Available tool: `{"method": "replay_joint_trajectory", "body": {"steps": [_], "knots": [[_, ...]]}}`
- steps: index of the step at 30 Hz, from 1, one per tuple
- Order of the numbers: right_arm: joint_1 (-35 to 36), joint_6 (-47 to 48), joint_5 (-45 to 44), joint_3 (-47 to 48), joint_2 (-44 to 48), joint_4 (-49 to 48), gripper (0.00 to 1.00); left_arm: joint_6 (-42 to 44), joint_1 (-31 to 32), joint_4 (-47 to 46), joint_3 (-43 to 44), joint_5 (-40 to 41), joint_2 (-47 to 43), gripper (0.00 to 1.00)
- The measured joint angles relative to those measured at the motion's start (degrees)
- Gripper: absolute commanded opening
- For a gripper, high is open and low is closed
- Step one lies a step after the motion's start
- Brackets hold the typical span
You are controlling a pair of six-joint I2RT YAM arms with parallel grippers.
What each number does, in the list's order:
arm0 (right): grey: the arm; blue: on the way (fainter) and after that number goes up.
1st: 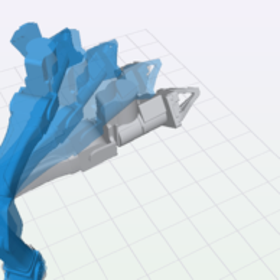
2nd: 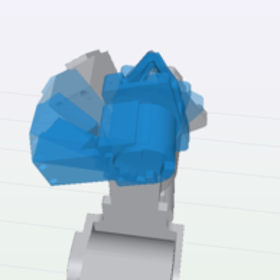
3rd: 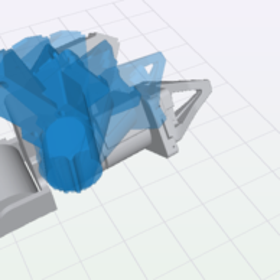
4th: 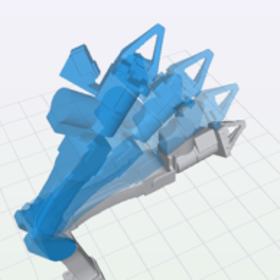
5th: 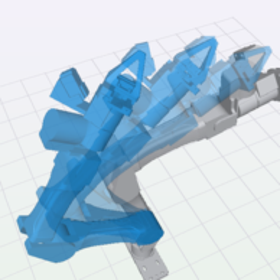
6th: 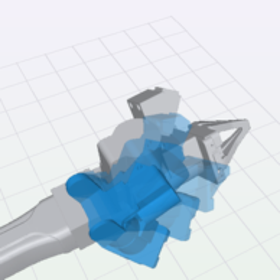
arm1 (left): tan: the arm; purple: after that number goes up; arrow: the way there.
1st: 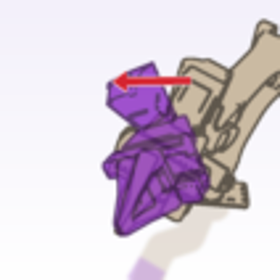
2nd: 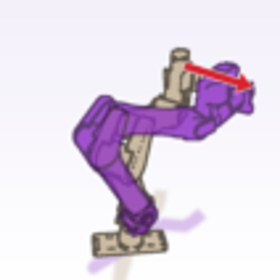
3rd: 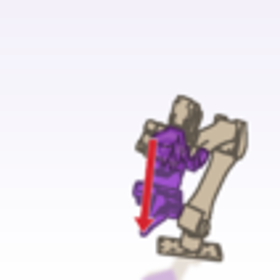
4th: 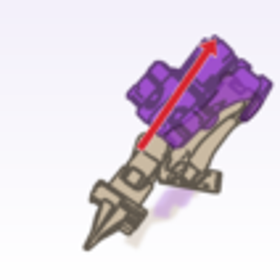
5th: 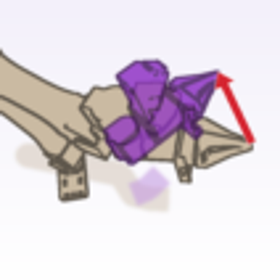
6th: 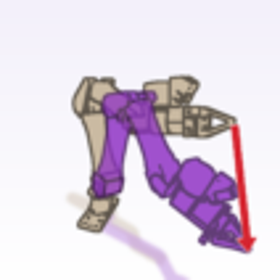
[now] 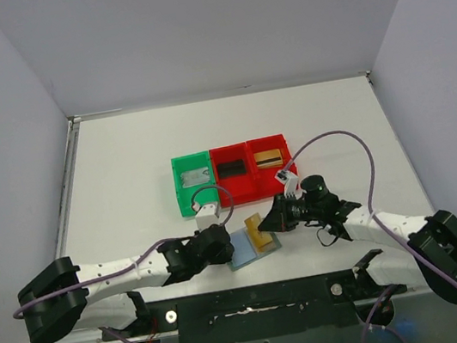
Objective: Take the credit cards out of the card holder
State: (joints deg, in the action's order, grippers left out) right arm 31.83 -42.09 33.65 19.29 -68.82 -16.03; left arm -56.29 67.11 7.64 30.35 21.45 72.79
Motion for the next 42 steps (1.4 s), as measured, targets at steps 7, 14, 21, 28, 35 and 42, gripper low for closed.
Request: {"method": "replay_joint_trajectory", "body": {"steps": [7, 14, 21, 28, 35, 42], "knots": [[-0.31, 1.57, -4.31, 0.28, 7.72, 5.95, 0.00, 1.51, 0.00, 1.05, 0.02, 0.20, -4.83, 0.41], [-0.59, 2.78, -15.61, 0.24, 18.56, 11.47, 0.00, 4.31, -0.61, -6.75, 2.16, -6.67, -3.63, 0.45], [-1.07, 3.10, -27.06, -4.42, 33.86, 14.67, 0.00, 4.11, -3.30, -14.86, 4.11, -11.50, 5.81, 0.45], [-1.07, 5.73, -31.41, -7.19, 41.13, 16.83, 0.01, 2.80, -5.44, -14.23, 1.31, -12.13, 9.22, 0.38], [-1.07, 9.86, -33.57, -7.21, 44.28, 16.59, 0.00, 1.40, -5.46, -11.02, -4.52, -10.75, -0.17, 0.38], [-1.05, 18.91, -34.51, -7.21, 46.36, 14.78, 0.00, 3.02, -6.27, -5.49, -4.52, -8.31, -7.65, 0.45]]}}
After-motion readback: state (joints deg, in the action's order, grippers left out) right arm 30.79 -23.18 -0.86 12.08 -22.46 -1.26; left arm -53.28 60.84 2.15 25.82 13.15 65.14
